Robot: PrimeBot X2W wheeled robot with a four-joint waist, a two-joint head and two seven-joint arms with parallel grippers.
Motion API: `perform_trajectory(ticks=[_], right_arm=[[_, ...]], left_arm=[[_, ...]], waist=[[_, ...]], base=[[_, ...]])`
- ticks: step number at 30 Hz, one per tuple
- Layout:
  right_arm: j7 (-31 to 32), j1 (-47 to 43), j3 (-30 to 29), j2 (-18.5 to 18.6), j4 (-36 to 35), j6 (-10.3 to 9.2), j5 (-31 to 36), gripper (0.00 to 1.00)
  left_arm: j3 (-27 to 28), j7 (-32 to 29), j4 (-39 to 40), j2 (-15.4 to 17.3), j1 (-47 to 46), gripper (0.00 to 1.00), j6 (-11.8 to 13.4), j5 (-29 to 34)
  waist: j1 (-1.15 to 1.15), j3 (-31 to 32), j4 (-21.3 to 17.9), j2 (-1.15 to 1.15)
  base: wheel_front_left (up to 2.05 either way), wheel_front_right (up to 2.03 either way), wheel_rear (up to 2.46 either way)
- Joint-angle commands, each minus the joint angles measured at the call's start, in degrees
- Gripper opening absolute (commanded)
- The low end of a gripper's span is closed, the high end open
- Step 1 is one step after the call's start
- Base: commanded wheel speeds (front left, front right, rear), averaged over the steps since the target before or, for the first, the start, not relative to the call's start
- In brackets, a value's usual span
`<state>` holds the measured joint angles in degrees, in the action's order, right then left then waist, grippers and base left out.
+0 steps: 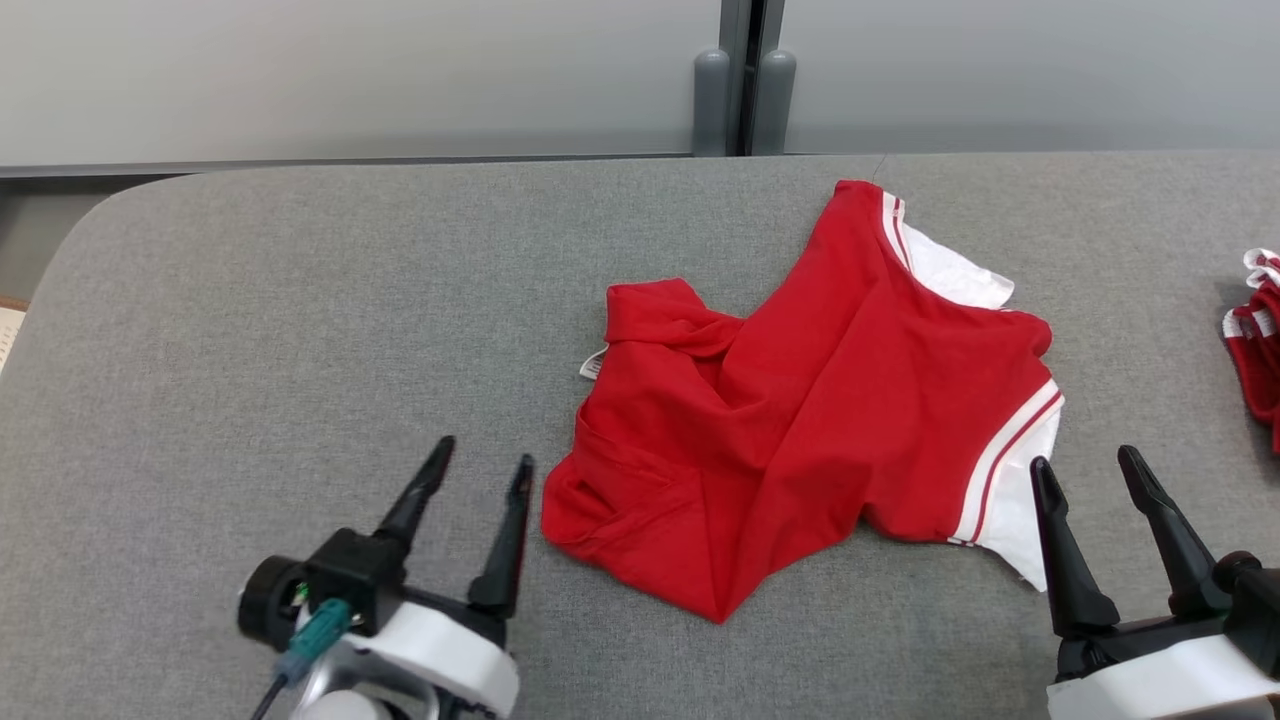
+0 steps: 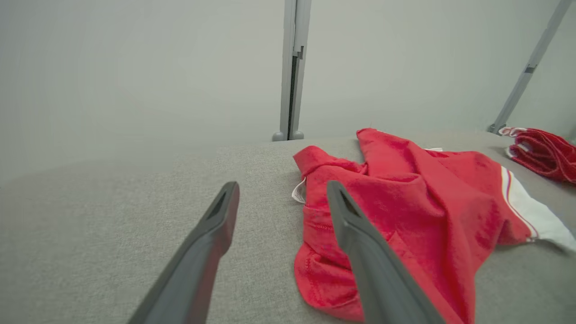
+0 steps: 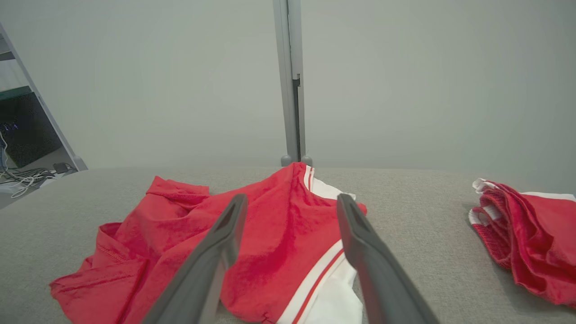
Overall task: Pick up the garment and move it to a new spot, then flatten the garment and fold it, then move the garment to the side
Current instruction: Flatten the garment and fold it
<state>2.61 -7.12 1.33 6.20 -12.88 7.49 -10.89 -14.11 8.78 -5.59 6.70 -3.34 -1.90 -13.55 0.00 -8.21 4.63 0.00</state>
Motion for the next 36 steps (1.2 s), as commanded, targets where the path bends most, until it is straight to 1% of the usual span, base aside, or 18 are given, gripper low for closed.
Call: perform_trajectory(ticks=[1,5,7,11,12,13,14,15,17,20,24,28,30,34,35,36], right_arm=[[0.3,0.0,0.1,0.0,-0.1,0.0,-0.2,1.0],[0.6,1.3,0.9,0.0,-0.1,-0.01,-0.4,1.0],[0.5,1.6,1.4,0.0,0.4,0.0,-0.6,1.0],[0.0,2.4,1.7,-0.1,1.4,0.0,-1.2,1.0],[0.0,2.4,1.6,-0.2,1.6,0.0,-1.1,1.0],[-0.1,2.5,1.5,-0.3,1.8,-0.01,-1.2,1.0],[-0.2,2.6,1.5,-0.4,1.9,0.0,-1.3,1.0],[-0.5,2.8,1.3,-0.4,2.0,-0.01,-1.4,1.0],[-0.7,2.6,0.9,-0.5,2.2,0.0,-1.4,1.0],[-0.9,2.8,-0.1,-0.7,2.1,-0.01,-1.4,1.0],[-1.2,3.1,-1.4,-0.8,2.2,0.0,-1.5,1.0],[-1.2,3.6,-2.5,-1.0,2.6,-0.01,-1.7,1.0],[-0.9,3.8,-3.0,-1.0,3.1,0.0,-2.0,1.0],[-0.7,3.8,-3.4,-1.3,3.5,0.0,-2.3,1.0],[-0.8,3.7,-3.6,-1.4,3.6,0.0,-2.3,1.0],[-0.8,3.6,-3.9,-1.5,3.6,0.0,-2.4,1.0]], left_arm=[[-1.4,-0.8,0.1,-0.2,-1.7,1.0,-1.0,0.4],[-7.9,-5.6,-2.3,-1.1,-5.1,1.0,-3.8,0.3],[-10.6,-8.6,-4.7,-1.2,-6.5,1.0,-4.5,-0.4],[-12.7,-14.2,-9.7,-0.9,-9.2,1.0,-5.1,-2.2],[-12.9,-15.8,-11.0,-0.6,-9.7,0.91,-5.1,-2.6],[-12.8,-16.6,-11.8,-0.6,-10.3,0.5,-5.1,-3.3],[-12.6,-17.1,-12.5,-0.5,-10.8,0.02,-5.2,-3.7],[-11.7,-16.5,-12.5,-0.4,-11.5,0.0,-5.3,-5.4],[-10.4,-15.1,-11.7,0.0,-11.5,0.0,-5.3,-6.5],[-7.8,-12.4,-9.3,0.5,-10.3,0.0,-4.4,-8.2],[-3.5,-8.2,-4.5,1.3,-8.7,0.0,-2.1,-9.8],[-0.3,-6.7,-1.3,2.4,-5.9,0.0,0.0,-11.1],[1.3,-5.9,-1.0,3.2,-3.0,0.0,1.0,-12.0],[2.4,-5.1,-3.1,2.8,-0.3,0.0,1.5,-13.5],[3.0,-4.3,-3.9,2.4,0.3,0.28,1.7,-14.1],[3.6,-3.3,-4.5,2.0,0.3,0.89,2.1,-14.6]], waist=[[0.0,-0.5,0.0,0.0],[0.0,-2.1,-0.7,0.0],[0.0,-2.7,-1.4,0.0],[0.0,-3.9,-2.5,0.0],[0.0,-4.3,-2.7,0.0],[0.0,-4.5,-2.9,0.0],[0.0,-4.7,-2.9,0.0],[0.0,-5.2,-3.1,0.0],[0.0,-5.3,-2.9,0.0],[0.0,-5.7,-2.3,0.0],[0.0,-6.0,-1.2,0.0],[0.0,-6.4,-0.3,0.0],[0.0,-6.7,0.1,0.0],[0.0,-7.0,0.3,0.0],[0.0,-7.1,0.5,0.0],[0.0,-7.2,0.7,0.0]], base=[[0.0,0.0,0.0],[0.0,0.0,0.0],[0.0,0.0,0.0],[0.0,0.0,0.0],[0.0,0.0,0.0],[0.0,0.0,0.0],[0.0,0.0,0.0],[0.0,0.0,0.0],[0.0,0.0,0.0],[0.0,0.0,0.0],[0.0,0.0,0.0],[0.0,0.0,0.0],[0.0,0.0,0.0],[0.0,0.0,0.0],[0.0,0.0,0.0],[0.0,0.0,0.0]])
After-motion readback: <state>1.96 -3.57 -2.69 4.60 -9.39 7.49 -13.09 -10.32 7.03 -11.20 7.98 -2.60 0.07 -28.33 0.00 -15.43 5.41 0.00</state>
